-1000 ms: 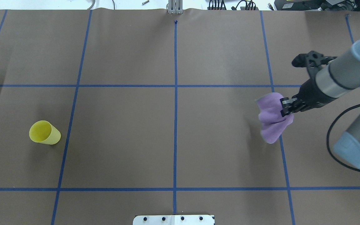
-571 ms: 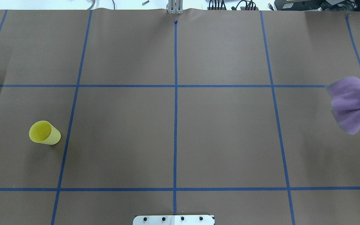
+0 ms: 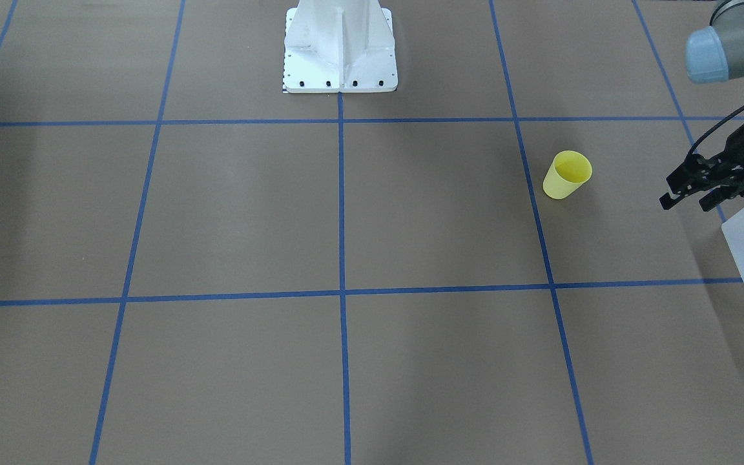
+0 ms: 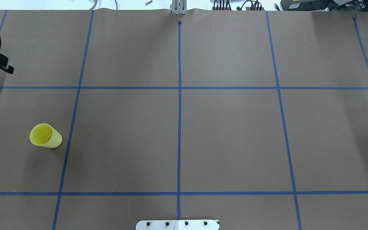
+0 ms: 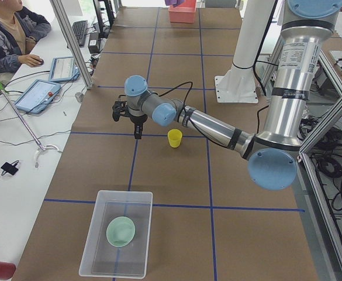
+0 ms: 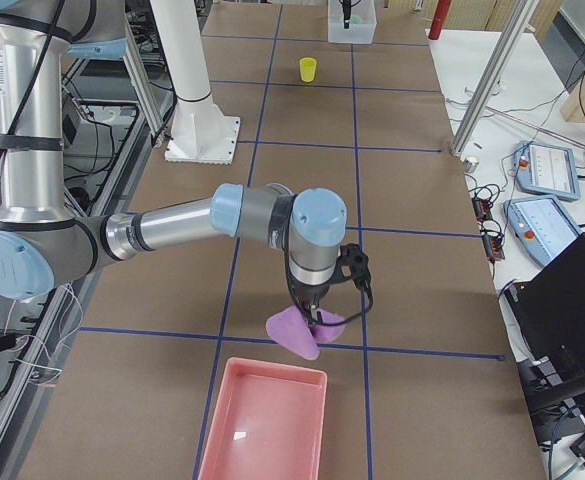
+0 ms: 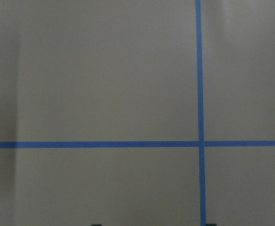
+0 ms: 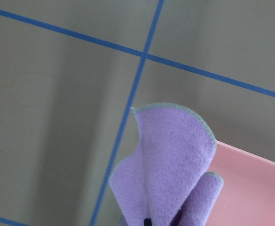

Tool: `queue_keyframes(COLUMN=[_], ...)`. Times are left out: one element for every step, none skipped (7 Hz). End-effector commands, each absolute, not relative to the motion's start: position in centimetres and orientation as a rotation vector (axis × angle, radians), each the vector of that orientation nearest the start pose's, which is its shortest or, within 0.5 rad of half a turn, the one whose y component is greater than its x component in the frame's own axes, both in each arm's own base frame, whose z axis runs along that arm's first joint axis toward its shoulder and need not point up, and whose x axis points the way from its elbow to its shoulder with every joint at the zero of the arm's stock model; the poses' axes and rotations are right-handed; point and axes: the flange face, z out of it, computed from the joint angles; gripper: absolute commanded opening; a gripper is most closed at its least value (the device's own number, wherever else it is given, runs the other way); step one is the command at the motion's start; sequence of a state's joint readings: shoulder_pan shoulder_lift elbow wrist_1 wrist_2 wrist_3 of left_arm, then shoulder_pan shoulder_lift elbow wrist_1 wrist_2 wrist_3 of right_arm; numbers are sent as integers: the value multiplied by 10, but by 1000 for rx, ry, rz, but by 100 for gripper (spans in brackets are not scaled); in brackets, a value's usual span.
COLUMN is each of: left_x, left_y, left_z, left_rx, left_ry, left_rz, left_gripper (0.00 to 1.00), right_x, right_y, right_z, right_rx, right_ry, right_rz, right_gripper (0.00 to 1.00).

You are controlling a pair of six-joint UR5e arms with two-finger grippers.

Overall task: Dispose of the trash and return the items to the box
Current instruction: 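Lift the purple cloth with the right gripper and carry it to the pink bin, then move the left gripper to the yellow cup and grasp it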

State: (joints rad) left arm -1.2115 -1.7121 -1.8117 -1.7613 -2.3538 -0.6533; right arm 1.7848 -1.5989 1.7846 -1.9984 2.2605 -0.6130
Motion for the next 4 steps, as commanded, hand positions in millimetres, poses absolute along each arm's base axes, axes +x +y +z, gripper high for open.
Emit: queue_keyframes(left_x=[144,165,195,228], left_y=[-519,-507,-496,-473], left_z=[455,460,463,465], left_rx=[95,81,73,52], left_ry=[923,928,908,913], left_rz=[-17,19,69,143], left_gripper=[79,80,81,83], right_x=[222,218,217,216], right_y=[-400,-384,-382,-380], right_z=[712,735,744,745], right_rx=[55,55,62,74], right_ry=[-709,-702,-700,-700], right_rz=[-332,-316,-292,-291], right_gripper=[0,57,100,100])
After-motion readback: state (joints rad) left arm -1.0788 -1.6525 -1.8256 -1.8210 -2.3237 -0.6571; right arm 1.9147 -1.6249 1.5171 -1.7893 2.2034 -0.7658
